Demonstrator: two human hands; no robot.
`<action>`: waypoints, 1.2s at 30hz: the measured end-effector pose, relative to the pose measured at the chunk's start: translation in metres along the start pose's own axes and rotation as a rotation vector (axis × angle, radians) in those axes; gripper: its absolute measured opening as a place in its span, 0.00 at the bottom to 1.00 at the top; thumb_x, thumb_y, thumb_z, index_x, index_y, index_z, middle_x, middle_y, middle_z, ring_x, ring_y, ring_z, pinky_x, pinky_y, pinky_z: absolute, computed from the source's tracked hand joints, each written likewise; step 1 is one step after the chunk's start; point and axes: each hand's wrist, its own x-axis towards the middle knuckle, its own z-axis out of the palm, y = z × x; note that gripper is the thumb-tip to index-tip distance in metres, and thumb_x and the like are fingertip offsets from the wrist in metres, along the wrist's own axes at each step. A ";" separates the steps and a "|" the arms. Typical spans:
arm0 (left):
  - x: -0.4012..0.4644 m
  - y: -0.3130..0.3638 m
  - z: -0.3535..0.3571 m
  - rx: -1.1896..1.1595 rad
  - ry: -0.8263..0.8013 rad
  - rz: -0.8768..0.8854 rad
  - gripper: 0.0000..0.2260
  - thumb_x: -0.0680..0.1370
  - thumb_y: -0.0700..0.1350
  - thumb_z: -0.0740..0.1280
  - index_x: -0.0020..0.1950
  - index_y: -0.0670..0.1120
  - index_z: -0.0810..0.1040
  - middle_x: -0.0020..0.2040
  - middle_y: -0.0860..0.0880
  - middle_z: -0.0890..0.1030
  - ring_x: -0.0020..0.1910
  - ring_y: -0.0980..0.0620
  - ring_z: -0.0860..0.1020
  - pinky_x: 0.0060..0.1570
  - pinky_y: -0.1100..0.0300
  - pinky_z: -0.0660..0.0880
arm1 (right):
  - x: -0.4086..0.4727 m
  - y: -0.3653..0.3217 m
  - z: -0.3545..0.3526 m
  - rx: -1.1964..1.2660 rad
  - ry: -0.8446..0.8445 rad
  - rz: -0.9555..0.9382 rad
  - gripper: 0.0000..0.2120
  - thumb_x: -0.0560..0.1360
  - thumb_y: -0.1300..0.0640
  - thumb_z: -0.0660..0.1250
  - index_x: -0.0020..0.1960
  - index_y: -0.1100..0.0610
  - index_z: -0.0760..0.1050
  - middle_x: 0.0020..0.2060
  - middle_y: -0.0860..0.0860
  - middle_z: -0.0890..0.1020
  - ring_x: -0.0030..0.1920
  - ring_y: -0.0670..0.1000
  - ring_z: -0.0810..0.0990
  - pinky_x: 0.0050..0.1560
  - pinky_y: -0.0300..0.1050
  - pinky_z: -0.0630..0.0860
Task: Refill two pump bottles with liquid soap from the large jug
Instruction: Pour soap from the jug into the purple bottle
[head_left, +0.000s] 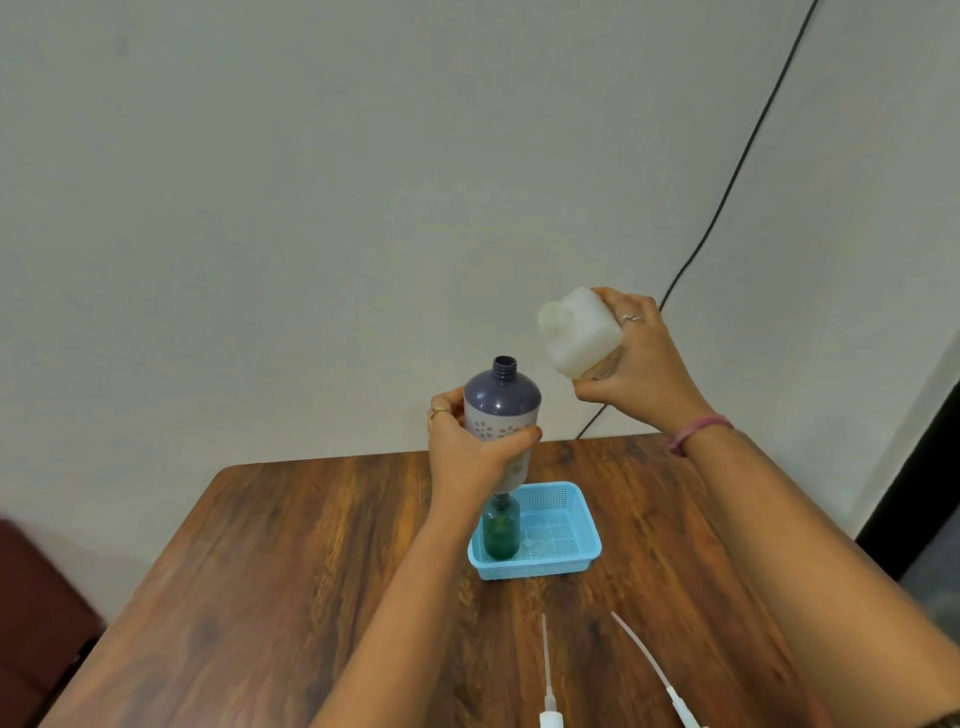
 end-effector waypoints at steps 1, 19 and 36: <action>-0.004 -0.004 -0.002 -0.002 0.000 -0.009 0.34 0.62 0.37 0.81 0.59 0.50 0.65 0.52 0.53 0.75 0.45 0.61 0.77 0.33 0.77 0.73 | -0.007 0.004 0.004 0.051 0.012 0.032 0.45 0.58 0.60 0.79 0.71 0.50 0.63 0.60 0.49 0.66 0.60 0.53 0.71 0.56 0.39 0.71; -0.096 -0.132 -0.021 0.070 -0.122 -0.203 0.34 0.62 0.37 0.81 0.63 0.49 0.70 0.57 0.57 0.77 0.52 0.61 0.79 0.42 0.72 0.76 | -0.182 0.082 0.094 0.371 -0.113 0.516 0.37 0.58 0.57 0.82 0.64 0.49 0.71 0.53 0.46 0.80 0.51 0.46 0.81 0.46 0.43 0.81; -0.145 -0.215 -0.032 0.183 -0.149 -0.417 0.36 0.62 0.38 0.81 0.64 0.50 0.68 0.55 0.58 0.75 0.50 0.63 0.76 0.42 0.79 0.71 | -0.306 0.103 0.131 0.393 -0.023 0.871 0.39 0.65 0.58 0.79 0.70 0.56 0.64 0.61 0.50 0.74 0.61 0.47 0.73 0.55 0.41 0.75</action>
